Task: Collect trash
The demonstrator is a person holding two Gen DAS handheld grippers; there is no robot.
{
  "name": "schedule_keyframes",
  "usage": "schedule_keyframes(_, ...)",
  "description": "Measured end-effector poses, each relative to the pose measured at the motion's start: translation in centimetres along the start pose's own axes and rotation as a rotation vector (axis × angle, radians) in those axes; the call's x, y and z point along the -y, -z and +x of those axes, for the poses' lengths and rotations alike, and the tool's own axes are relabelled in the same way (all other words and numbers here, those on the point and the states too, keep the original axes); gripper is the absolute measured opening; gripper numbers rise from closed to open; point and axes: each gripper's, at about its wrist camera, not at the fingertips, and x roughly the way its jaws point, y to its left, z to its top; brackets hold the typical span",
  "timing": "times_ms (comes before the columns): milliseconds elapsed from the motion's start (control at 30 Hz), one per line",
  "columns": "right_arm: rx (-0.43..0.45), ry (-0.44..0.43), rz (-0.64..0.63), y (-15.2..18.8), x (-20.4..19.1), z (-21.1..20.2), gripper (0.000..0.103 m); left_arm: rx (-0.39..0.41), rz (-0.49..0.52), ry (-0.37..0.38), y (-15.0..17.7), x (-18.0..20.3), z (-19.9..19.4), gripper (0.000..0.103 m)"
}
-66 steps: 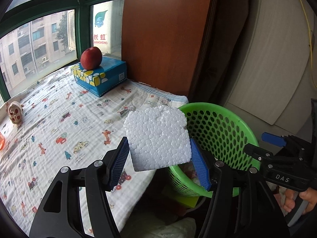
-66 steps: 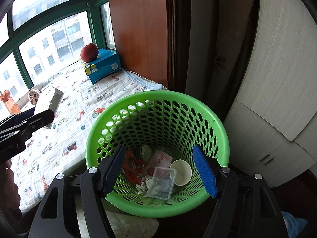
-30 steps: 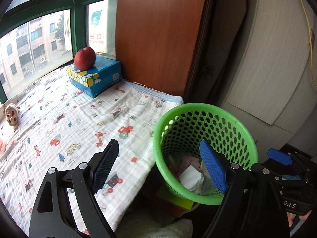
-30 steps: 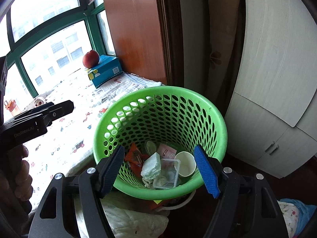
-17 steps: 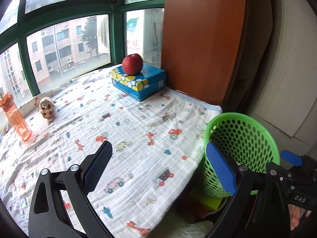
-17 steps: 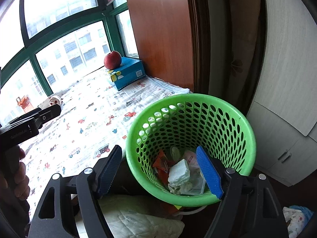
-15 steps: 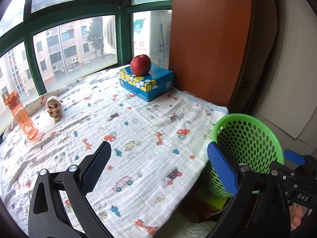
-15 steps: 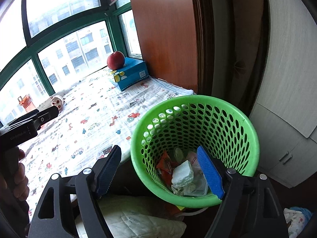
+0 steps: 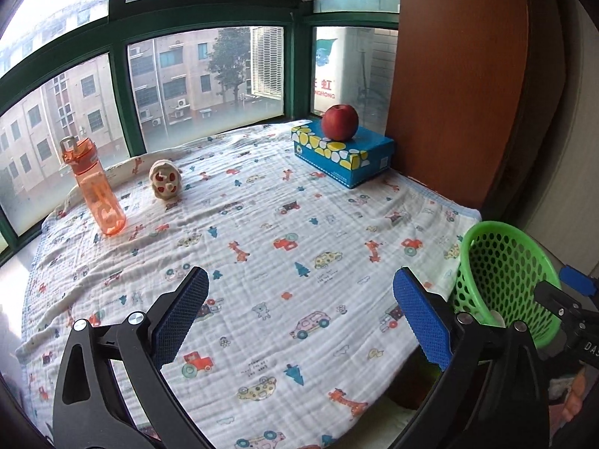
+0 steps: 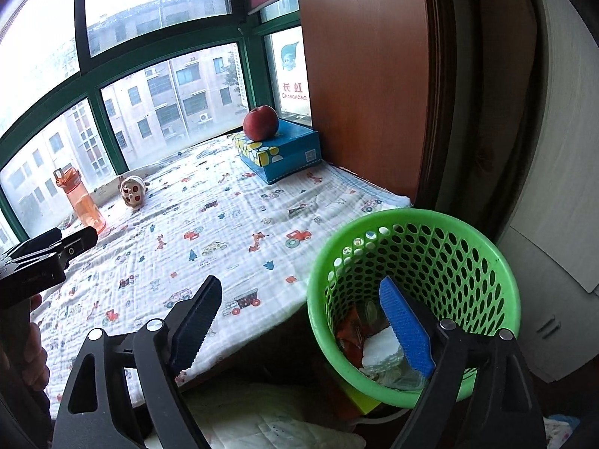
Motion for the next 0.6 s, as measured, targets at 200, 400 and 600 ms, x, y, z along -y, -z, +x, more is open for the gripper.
schedule_keyframes(200, 0.009, -0.002, -0.024, -0.1, -1.7, 0.1, 0.084, 0.001, -0.038, -0.034, 0.7, -2.4, -0.7, 0.097)
schedule_keyframes(400, 0.017, -0.008, -0.033, 0.3, -3.0, -0.1, 0.086, 0.002, -0.066, -0.06, 1.4, -3.8, -1.3, 0.097)
schedule_keyframes(600, 0.016, -0.024, -0.043, 0.6, -4.0, -0.3, 0.086, 0.007, -0.083, -0.069, 1.9, -4.5, -1.9, 0.097)
